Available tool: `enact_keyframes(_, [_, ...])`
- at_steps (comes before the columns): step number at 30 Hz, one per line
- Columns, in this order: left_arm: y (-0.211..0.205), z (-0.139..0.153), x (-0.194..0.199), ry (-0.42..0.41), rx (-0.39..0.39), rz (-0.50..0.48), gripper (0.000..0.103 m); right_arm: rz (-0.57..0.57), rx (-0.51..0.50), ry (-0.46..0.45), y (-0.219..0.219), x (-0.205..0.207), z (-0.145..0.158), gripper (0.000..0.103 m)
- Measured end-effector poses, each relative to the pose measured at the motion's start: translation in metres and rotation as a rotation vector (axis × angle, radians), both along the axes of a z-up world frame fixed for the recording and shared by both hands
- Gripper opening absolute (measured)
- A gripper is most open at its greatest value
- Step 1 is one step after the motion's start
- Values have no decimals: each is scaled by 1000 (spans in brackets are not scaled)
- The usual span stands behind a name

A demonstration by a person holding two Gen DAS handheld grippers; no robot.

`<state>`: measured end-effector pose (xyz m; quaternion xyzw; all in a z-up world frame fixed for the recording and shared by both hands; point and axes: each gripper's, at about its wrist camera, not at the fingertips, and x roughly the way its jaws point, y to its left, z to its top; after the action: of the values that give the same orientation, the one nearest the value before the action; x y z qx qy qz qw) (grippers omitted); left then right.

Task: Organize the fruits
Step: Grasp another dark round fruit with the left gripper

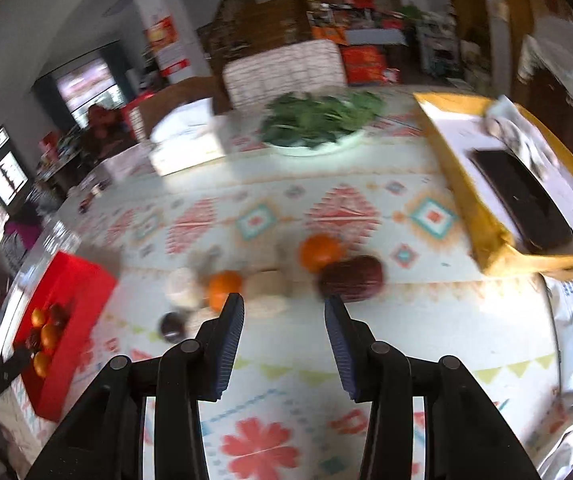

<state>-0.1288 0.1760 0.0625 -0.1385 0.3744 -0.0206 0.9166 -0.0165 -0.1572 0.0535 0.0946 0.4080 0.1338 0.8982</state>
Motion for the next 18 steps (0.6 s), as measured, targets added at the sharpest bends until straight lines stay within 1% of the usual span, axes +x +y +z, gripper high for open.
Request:
enact_keyframes(2, [-11, 0, 4, 3, 14, -22, 57, -5, -2, 11, -4, 6, -4, 46])
enact_keyframes(5, [-22, -3, 9, 13, 24, -41, 57, 53, 16, 31, 7, 11, -11, 46])
enact_keyframes(7, [-26, -4, 11, 22, 27, -46, 57, 96, 35, 32, 18, 13, -12, 46])
enact_keyframes(8, [-28, -6, 13, 27, 31, -49, 57, 104, 30, 30, 24, 14, -12, 46])
enact_keyframes(11, [-34, -8, 17, 37, 45, -58, 57, 69, -55, 22, 37, 23, -15, 46])
enact_keyframes(14, [-42, -11, 23, 42, 61, -75, 57, 62, -63, 42, 40, 31, -22, 46])
enact_keyframes(18, [-59, -17, 39, 60, 90, -109, 57, 47, -54, 41, 35, 34, -28, 46])
